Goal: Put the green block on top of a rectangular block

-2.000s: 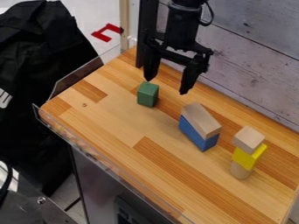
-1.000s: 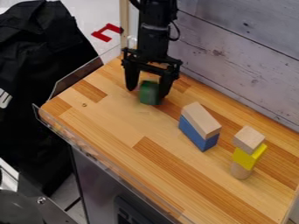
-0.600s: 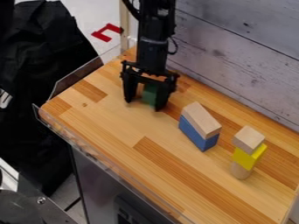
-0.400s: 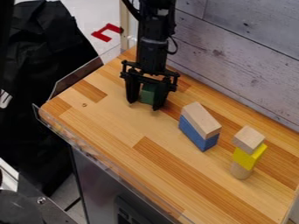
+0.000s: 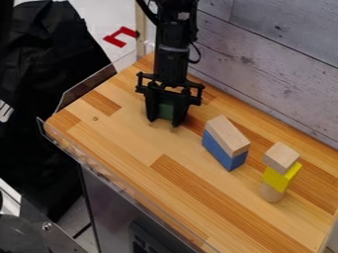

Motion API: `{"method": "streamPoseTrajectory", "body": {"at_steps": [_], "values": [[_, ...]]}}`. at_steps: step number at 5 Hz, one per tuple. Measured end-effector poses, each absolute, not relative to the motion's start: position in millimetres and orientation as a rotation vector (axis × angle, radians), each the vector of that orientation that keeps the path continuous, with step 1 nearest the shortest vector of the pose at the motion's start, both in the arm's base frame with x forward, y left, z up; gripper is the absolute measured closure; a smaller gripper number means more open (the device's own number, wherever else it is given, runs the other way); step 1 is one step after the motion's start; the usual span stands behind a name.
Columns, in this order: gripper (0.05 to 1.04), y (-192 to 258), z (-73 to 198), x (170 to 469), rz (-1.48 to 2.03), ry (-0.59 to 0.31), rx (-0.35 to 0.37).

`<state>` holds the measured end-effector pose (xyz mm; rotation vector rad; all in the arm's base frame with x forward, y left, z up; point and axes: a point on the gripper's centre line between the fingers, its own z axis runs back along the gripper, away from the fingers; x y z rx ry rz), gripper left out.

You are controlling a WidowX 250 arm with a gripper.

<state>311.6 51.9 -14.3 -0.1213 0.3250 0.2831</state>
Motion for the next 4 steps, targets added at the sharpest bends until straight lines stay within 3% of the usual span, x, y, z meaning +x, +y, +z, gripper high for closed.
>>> {"method": "streamPoseTrajectory", "body": {"at_steps": [1, 3, 4], "values": [[0.503, 51.0, 4.3, 307.4, 0.312, 0.288, -0.117], [0.503, 26.6, 103.5, 317.4, 0.168, 0.149, -0.068], [0.503, 1.5, 116.1, 310.3, 0.034, 0.192, -0.050]]}}
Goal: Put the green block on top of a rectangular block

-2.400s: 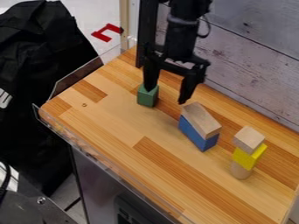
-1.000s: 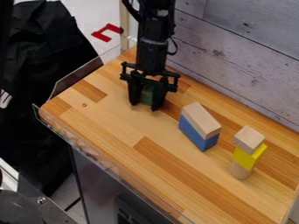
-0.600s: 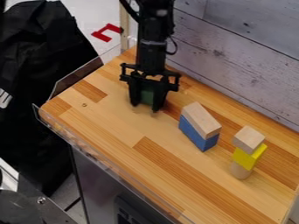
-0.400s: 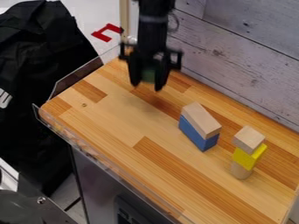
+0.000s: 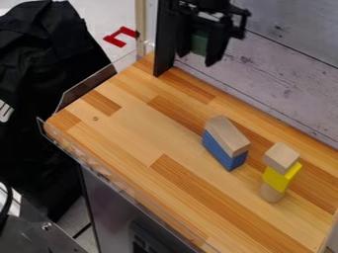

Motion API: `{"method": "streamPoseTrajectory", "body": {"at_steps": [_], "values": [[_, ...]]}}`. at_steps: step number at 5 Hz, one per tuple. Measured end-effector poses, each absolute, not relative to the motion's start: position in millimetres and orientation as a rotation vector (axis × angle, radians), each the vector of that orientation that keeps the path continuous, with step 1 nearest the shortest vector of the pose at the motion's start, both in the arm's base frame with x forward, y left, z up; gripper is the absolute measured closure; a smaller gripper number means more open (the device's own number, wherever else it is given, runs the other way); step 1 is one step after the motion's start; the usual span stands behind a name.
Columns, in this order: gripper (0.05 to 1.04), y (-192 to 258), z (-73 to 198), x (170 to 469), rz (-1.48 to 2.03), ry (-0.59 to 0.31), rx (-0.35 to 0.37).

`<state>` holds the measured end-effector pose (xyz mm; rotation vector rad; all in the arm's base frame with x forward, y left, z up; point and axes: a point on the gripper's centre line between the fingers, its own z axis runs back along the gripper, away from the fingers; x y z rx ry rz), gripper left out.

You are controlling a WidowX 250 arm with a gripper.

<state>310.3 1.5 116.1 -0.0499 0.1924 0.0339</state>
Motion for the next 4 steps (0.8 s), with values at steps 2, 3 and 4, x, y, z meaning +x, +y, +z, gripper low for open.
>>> {"method": "streamPoseTrajectory", "body": {"at_steps": [2, 3, 4], "values": [[0.503, -29.9, 112.8, 301.0, -0.103, 0.216, -0.038], [0.503, -42.4, 114.7, 293.9, -0.141, 0.217, -0.038], [0.503, -52.6, 109.7, 288.8, -0.162, 0.229, -0.043]]}}
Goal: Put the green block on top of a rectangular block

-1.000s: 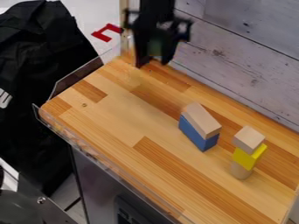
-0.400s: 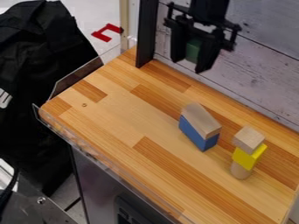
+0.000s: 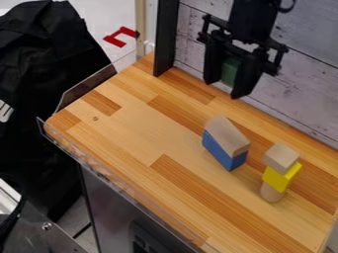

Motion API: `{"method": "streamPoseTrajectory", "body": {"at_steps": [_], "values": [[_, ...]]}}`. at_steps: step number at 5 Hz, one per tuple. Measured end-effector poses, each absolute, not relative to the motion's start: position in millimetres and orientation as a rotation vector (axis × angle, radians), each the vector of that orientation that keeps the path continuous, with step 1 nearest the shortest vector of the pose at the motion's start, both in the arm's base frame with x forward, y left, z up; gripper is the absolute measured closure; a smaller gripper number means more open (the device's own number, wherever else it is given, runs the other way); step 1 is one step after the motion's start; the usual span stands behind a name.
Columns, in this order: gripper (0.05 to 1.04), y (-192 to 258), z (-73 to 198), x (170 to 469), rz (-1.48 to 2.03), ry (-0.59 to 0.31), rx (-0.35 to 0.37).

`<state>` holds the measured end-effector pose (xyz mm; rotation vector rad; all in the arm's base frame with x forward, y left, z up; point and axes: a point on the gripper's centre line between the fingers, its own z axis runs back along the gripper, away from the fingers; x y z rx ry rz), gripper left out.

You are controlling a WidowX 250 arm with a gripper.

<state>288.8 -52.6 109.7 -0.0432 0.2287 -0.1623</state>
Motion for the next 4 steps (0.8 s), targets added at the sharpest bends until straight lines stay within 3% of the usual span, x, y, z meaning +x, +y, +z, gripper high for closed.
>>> {"method": "streamPoseTrajectory", "body": {"at_steps": [4], "values": [[0.503, -114.4, 86.7, 276.1, -0.297, 0.252, -0.023]]}}
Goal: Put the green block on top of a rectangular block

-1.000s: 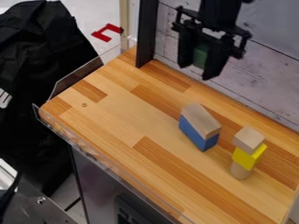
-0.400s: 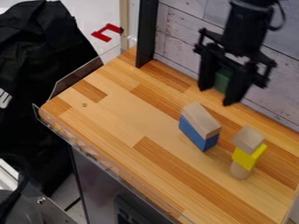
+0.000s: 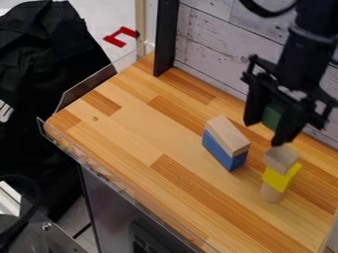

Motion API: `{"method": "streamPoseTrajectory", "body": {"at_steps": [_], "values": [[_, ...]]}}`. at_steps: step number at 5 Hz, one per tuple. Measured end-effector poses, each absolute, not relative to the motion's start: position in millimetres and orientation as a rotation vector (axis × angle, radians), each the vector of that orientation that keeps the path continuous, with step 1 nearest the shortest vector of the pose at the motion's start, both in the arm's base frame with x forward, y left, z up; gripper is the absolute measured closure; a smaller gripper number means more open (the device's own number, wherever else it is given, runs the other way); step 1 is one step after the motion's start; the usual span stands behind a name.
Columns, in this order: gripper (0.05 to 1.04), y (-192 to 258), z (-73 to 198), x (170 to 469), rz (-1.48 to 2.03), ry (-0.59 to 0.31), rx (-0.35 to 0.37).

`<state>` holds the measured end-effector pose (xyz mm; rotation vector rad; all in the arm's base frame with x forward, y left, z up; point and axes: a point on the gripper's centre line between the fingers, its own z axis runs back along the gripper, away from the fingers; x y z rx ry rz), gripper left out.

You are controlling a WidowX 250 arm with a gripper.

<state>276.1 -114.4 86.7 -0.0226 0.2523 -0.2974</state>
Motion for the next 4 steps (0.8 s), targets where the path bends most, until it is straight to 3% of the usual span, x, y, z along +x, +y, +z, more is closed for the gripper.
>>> {"method": "streamPoseTrajectory", "body": {"at_steps": [3, 4], "values": [[0.503, -130.5, 59.3, 280.8, -0.318, 0.323, 0.011], [0.448, -129.2, 58.9, 281.3, -0.304, 0.325, 0.012]]}}
